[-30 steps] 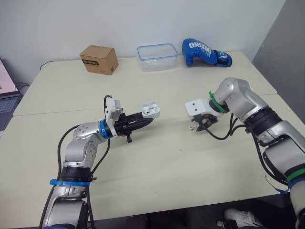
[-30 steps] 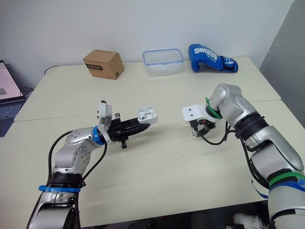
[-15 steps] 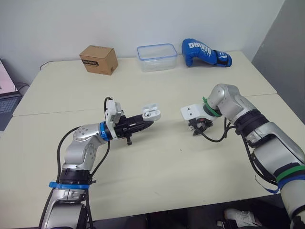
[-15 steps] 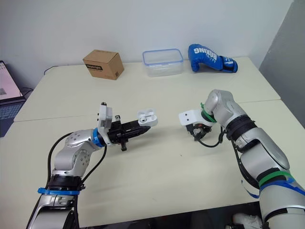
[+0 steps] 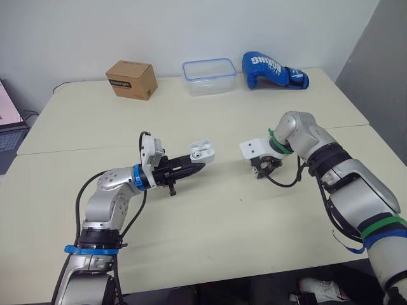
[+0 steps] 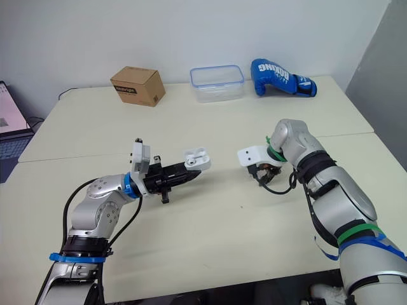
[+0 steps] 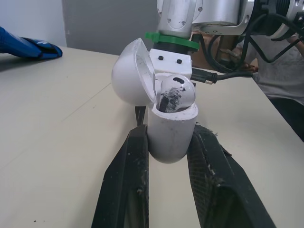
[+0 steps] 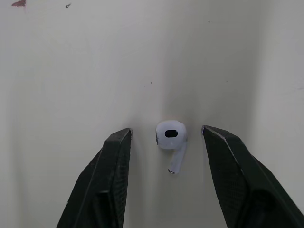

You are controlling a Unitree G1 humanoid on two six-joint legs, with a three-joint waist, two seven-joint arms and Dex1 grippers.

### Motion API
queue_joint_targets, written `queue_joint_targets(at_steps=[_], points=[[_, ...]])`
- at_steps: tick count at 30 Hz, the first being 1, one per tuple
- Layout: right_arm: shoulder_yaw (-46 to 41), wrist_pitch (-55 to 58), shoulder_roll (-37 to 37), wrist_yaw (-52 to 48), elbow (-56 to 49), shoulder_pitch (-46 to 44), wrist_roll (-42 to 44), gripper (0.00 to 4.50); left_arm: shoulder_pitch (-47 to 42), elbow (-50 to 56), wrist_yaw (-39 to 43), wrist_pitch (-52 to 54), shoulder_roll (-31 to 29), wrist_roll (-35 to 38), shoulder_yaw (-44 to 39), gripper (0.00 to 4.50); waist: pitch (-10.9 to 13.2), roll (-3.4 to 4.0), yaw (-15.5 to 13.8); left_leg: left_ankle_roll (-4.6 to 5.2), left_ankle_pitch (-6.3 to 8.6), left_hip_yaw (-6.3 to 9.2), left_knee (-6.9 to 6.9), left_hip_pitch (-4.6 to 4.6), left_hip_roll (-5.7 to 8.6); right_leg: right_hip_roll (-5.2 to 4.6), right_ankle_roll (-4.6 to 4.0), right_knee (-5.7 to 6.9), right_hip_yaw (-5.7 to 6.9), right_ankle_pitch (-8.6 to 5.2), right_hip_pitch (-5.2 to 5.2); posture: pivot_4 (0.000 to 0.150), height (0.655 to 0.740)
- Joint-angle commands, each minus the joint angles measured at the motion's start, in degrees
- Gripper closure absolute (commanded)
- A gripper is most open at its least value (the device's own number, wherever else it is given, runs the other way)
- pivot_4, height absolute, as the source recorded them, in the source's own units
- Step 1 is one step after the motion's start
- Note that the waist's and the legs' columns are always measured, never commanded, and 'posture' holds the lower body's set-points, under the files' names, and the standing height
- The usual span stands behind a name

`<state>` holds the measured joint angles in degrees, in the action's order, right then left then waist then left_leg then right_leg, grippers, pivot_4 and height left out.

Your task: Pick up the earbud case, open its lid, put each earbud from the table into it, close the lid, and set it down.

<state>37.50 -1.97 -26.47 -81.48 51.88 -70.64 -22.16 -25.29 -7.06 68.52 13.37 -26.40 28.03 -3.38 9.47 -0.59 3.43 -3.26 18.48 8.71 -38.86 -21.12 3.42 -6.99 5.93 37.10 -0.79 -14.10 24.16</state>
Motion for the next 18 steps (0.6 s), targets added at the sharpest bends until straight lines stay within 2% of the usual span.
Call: queue_joint_targets(at_steps=[1,2,16,18], points=[[-1.18,-0.77,-0.23,0.50,-0.27,-1.43,-1.28,3.06,-0.36,2.34,-0.13,-0.33,-0.47,1.18,-0.65,3.75,0.00,0.00,0.00,0.00,0.00,-0.01,0.00,0.00,0.00,0.00,0.00,0.00,-0.01,0.00,0.00,0.150,0.7307],[-1.25,-0.67,-0.18,0.53,-0.29,-1.38,-1.48,3.37,-0.38,2.33,-0.18,-0.35,-0.44,1.20,-0.61,3.75,0.00,0.00,0.00,0.00,0.00,-0.01,0.00,0.00,0.00,0.00,0.00,0.00,-0.01,0.00,0.00,0.150,0.7307],[-1.75,-0.70,0.21,0.06,-0.85,-1.19,-2.16,3.37,-0.80,1.80,-0.42,-0.60,-0.21,1.11,-0.58,3.75,0.00,0.00,0.01,0.00,0.00,-0.01,0.00,0.00,0.00,0.00,0.00,0.00,-0.01,0.00,0.00,0.150,0.7307],[-1.78,-0.91,0.12,0.05,-1.03,-1.11,-2.13,3.84,-0.73,1.88,-0.50,-0.62,-0.15,1.10,-0.56,3.75,0.00,0.00,0.01,0.00,0.00,-0.01,0.00,0.00,0.00,0.00,0.00,0.00,-0.01,0.00,0.00,0.150,0.7307]])
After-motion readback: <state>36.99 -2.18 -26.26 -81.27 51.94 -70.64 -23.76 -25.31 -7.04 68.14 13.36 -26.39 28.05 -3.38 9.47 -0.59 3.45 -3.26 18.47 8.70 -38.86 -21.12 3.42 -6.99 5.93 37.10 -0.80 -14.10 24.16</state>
